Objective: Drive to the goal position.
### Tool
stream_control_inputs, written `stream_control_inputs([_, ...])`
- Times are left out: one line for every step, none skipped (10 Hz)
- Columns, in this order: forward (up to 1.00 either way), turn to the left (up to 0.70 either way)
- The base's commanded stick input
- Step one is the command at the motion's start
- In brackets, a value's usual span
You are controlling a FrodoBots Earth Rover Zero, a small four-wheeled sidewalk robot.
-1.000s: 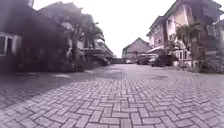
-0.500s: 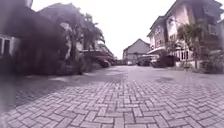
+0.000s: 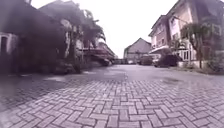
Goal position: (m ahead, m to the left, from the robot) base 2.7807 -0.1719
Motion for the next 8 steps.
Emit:
stream_control_inputs([0.69,0.03])
stream_control_inputs([0.69,0.03])
stream_control_inputs([0.69,0.03])
stream_control_inputs([0.69,0.03])
stream_control_inputs([0.69,0.03])
stream_control_inputs([0.69,0.03])
stream_control_inputs([0.69,0.03])
stream_control_inputs([0.69,0.0])
